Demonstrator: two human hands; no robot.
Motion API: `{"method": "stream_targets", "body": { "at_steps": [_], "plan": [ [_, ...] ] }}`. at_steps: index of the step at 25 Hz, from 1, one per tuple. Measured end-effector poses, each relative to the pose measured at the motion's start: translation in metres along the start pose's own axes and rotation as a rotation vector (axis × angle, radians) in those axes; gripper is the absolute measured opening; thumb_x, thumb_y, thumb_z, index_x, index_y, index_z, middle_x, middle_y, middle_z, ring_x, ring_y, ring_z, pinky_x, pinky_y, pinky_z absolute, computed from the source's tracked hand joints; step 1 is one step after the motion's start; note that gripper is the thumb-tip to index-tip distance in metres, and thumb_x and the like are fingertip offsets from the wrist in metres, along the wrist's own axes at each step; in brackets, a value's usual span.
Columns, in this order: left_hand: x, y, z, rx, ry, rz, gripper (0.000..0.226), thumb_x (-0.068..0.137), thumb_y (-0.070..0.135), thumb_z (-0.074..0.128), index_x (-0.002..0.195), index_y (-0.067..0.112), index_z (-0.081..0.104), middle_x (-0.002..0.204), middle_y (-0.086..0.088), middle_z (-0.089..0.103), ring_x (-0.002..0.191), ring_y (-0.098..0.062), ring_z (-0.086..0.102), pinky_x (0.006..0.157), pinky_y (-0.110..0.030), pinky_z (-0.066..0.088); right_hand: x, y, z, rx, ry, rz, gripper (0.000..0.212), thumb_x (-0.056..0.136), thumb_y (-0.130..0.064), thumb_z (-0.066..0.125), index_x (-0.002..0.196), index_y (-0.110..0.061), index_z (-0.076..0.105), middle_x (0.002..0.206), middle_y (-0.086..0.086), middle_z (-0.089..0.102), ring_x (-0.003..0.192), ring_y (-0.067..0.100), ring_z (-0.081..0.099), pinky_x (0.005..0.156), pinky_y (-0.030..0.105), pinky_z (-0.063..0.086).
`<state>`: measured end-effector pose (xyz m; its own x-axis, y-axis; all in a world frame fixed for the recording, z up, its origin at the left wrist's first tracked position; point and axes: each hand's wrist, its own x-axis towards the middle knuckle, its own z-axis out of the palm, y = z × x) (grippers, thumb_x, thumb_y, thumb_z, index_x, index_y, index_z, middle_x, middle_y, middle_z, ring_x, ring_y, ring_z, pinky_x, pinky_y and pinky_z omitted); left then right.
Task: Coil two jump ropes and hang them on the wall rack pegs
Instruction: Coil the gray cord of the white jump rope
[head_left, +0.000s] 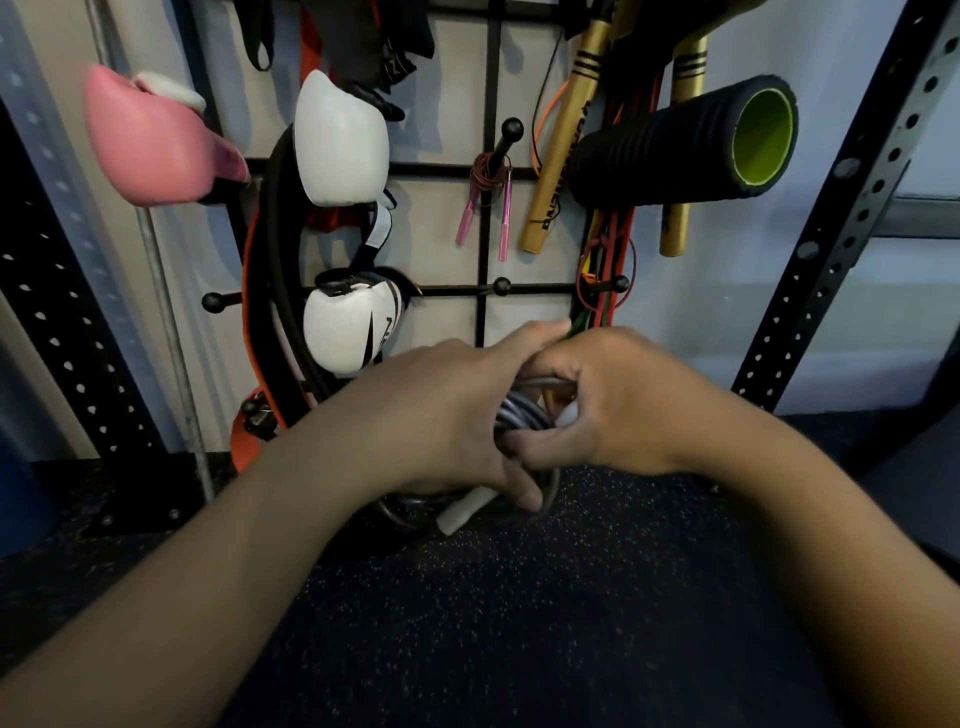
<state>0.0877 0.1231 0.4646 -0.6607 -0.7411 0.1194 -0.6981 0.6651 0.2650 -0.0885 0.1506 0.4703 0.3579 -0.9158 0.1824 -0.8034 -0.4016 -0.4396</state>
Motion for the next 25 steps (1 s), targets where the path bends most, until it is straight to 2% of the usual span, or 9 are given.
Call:
{"method": "stream_targets", "body": {
  "at_steps": [5,8,11,15,17,19,21,23,25],
  "plan": [
    [0.004,-0.016,0.003,-0.222,-0.06,-0.033,0.101,0.052,0.048,0.097,0.135,0.053,0.04,0.115,0.019,0.071,0.105,-0.004,0.066,0.095,-0.038,0.055,0.001,0.008,0.002,0.119,-0.006,0.044,0.025,0.073,-0.051,0.083,0.085,-0.031,0.074,0.078,-0.011,0.076,0.066,0.005,0.069,0.063,0.033,0.061],
    [0.003,-0.024,0.003,-0.326,-0.138,-0.034,0.094,0.055,0.043,0.099,0.133,0.048,0.048,0.114,0.025,0.071,0.108,0.004,0.064,0.099,-0.029,0.052,0.002,0.01,0.003,0.171,0.035,0.04,0.025,0.074,-0.048,0.084,0.086,-0.029,0.075,0.08,-0.006,0.075,0.069,0.012,0.069,0.066,0.04,0.061],
    [0.001,-0.027,0.0,-0.332,-0.2,-0.058,0.08,0.058,0.037,0.098,0.124,0.046,0.054,0.102,0.026,0.071,0.099,0.009,0.065,0.092,-0.022,0.051,0.004,0.007,0.011,0.163,0.066,0.006,0.021,0.075,-0.044,0.084,0.084,-0.028,0.074,0.074,-0.006,0.073,0.064,0.011,0.066,0.064,0.042,0.059],
    [0.001,-0.03,-0.001,-0.343,-0.12,-0.074,0.066,0.061,0.031,0.097,0.118,0.037,0.063,0.093,0.019,0.074,0.094,-0.004,0.07,0.094,-0.037,0.056,0.006,0.006,0.011,0.195,0.136,-0.011,0.036,0.069,-0.054,0.083,0.085,-0.026,0.066,0.077,0.001,0.074,0.064,0.023,0.067,0.057,0.046,0.055],
    [-0.002,-0.035,-0.005,-0.429,-0.126,-0.031,0.054,0.066,0.028,0.095,0.111,0.035,0.068,0.093,0.016,0.078,0.091,-0.007,0.073,0.095,-0.041,0.056,0.004,0.009,0.005,0.249,0.163,-0.012,0.044,0.073,-0.063,0.074,0.087,-0.022,0.063,0.074,0.005,0.073,0.056,0.024,0.065,0.051,0.037,0.053],
    [-0.006,-0.038,-0.008,-0.584,-0.125,0.006,0.048,0.07,0.021,0.092,0.112,0.03,0.071,0.1,0.012,0.08,0.095,-0.008,0.074,0.095,-0.033,0.056,0.004,0.016,-0.003,0.381,0.234,-0.01,0.05,0.083,-0.061,0.061,0.087,-0.011,0.067,0.062,0.009,0.063,0.047,0.024,0.049,0.044,0.028,0.04],
    [-0.007,-0.039,-0.011,-0.766,-0.086,0.031,0.045,0.071,0.013,0.089,0.113,0.02,0.074,0.101,0.0,0.08,0.092,-0.017,0.075,0.085,-0.028,0.059,0.005,0.027,-0.007,0.581,0.342,0.022,0.051,0.091,-0.053,0.058,0.085,-0.005,0.071,0.057,0.01,0.046,0.047,0.019,0.032,0.044,0.027,0.025],
    [-0.007,-0.04,-0.01,-0.919,-0.054,0.041,0.038,0.071,0.013,0.085,0.107,0.016,0.078,0.091,-0.014,0.076,0.069,-0.027,0.064,0.057,-0.027,0.052,0.007,0.035,-0.005,0.744,0.4,0.084,0.041,0.096,-0.048,0.059,0.079,-0.013,0.07,0.056,0.004,0.038,0.049,0.016,0.025,0.048,0.029,0.019],
    [-0.001,-0.042,-0.006,-1.092,0.013,0.032,0.029,0.072,0.015,0.083,0.1,0.015,0.079,0.075,-0.009,0.067,0.052,-0.013,0.05,0.045,-0.021,0.039,0.008,0.041,0.002,0.804,0.392,0.134,0.039,0.102,-0.045,0.055,0.074,-0.022,0.068,0.056,0.001,0.037,0.049,0.016,0.025,0.051,0.029,0.019]
  ]
}}
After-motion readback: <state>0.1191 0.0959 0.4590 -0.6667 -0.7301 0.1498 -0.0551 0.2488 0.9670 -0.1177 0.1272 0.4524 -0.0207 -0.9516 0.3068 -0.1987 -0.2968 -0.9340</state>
